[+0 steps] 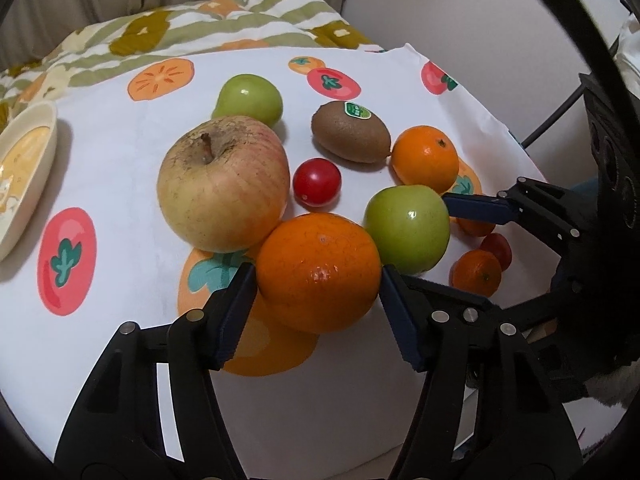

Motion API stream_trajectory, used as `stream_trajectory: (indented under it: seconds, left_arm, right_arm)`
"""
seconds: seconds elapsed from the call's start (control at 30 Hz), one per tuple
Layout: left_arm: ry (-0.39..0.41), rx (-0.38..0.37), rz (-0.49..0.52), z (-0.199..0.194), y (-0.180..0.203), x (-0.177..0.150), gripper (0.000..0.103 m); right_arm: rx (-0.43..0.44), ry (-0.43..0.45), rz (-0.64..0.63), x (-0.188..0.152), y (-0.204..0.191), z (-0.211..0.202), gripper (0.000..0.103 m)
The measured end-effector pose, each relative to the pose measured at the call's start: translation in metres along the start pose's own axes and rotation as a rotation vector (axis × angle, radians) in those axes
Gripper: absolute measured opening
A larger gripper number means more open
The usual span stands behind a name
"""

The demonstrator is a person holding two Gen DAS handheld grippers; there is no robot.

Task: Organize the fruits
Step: 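Grasp the mandarin with the left tool while the right tool grasps the green apple, then carry the mandarin and green apple toward the duck bowl with both tools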

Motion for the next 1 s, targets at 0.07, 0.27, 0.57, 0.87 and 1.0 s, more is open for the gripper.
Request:
stream_trajectory:
  seconds: [0.07, 0.27, 0.57, 0.87, 1.0]
  left_arm:
    - [-0.002, 0.008, 0.003, -0.001, -0.002, -0.002, 0.067]
    - [-0.011, 0.031, 0.008, -0.005, -0.01, -0.007, 0.067]
    - [-0.011, 0.073, -0.017, -0.011, -0.02, -0.012, 0.067]
    - [0.035, 0.108, -0.06, -0.038, -0.032, -0.01, 0.067]
    - [0.075, 0.138, -0.084, -0.058, -0.041, -0.005, 0.067]
  right_arm:
    - [0.008, -0.01, -0.008, 0.001, -0.001, 0.004, 0.064]
    - [0.015, -0.025, -0.025, 0.003, -0.005, 0.008, 0.062]
    - [-0.003, -0.027, -0.035, 0.013, -0.006, 0.015, 0.053]
    - [0.014, 0.009, -0.057, 0.024, -0.021, -0.003, 0.053]
    - [0.021, 0.04, -0.072, 0.038, -0.032, -0.017, 0.053]
Point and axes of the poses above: each gripper's, at about its wrist camera, not at the fingertips, and z roughly the way its jaws point, y to its right, x to its top, the point moved 1 cm from there along z, roughly the way its jaws point, and after that the axes turned 12 degrees about x, right-handed, at the moved point
